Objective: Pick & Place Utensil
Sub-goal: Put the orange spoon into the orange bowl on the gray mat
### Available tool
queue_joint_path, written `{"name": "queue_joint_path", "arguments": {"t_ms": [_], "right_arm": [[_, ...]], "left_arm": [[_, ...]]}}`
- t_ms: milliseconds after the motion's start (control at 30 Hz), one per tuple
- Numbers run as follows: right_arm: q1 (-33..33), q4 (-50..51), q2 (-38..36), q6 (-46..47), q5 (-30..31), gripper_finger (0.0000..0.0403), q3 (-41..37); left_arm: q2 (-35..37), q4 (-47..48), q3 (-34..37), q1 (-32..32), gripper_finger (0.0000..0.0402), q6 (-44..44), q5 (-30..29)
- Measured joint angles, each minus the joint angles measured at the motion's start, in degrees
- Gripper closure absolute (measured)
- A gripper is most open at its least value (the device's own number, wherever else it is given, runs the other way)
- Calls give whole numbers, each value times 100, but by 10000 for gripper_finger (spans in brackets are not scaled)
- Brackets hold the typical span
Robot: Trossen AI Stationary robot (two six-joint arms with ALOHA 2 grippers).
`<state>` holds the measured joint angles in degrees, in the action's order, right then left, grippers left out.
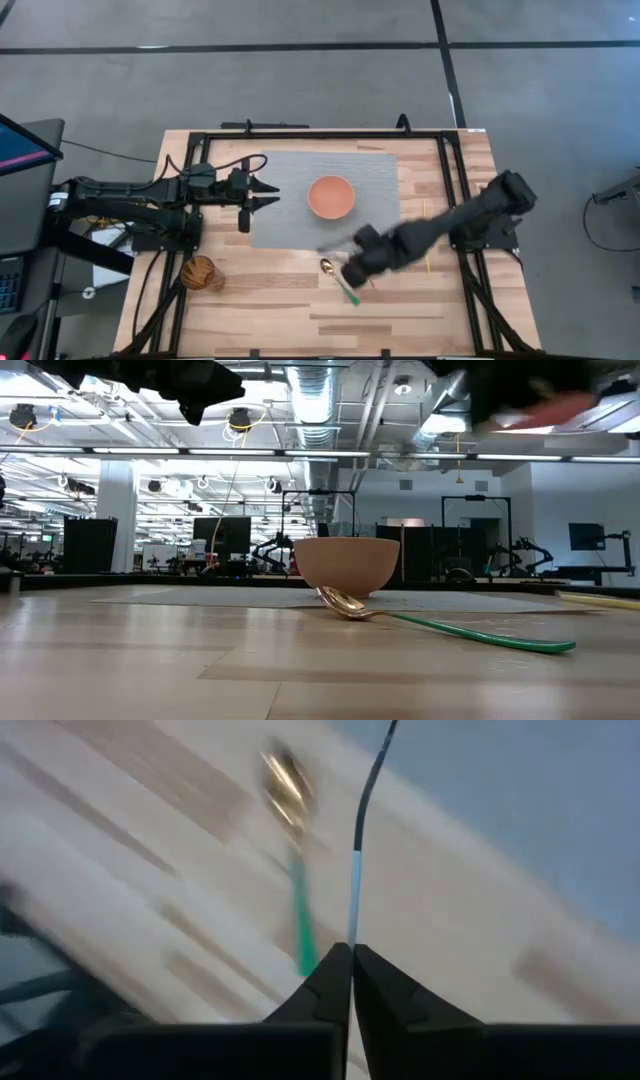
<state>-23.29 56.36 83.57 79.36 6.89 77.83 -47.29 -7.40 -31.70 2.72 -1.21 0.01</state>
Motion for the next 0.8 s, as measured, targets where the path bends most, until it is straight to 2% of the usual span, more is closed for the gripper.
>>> {"name": "queue_joint_path", "arguments": {"t_ms": [233,433,600,800], "right_arm": [[1890,335,-145,-1810,-1274,401,515],[3234,482,312,-3213,-2789,402,516],[3926,335,827,-3808,-3691,402,515],[4202,328,1309,-4321,-4437,402,517]], "left_arm": [[0,-4,0,0,296,0,-1],[0,-2,0,0,296,0,-2],[0,0,0,0,296,2,0],[-2,46,0,-2,296,2,-2]]}}
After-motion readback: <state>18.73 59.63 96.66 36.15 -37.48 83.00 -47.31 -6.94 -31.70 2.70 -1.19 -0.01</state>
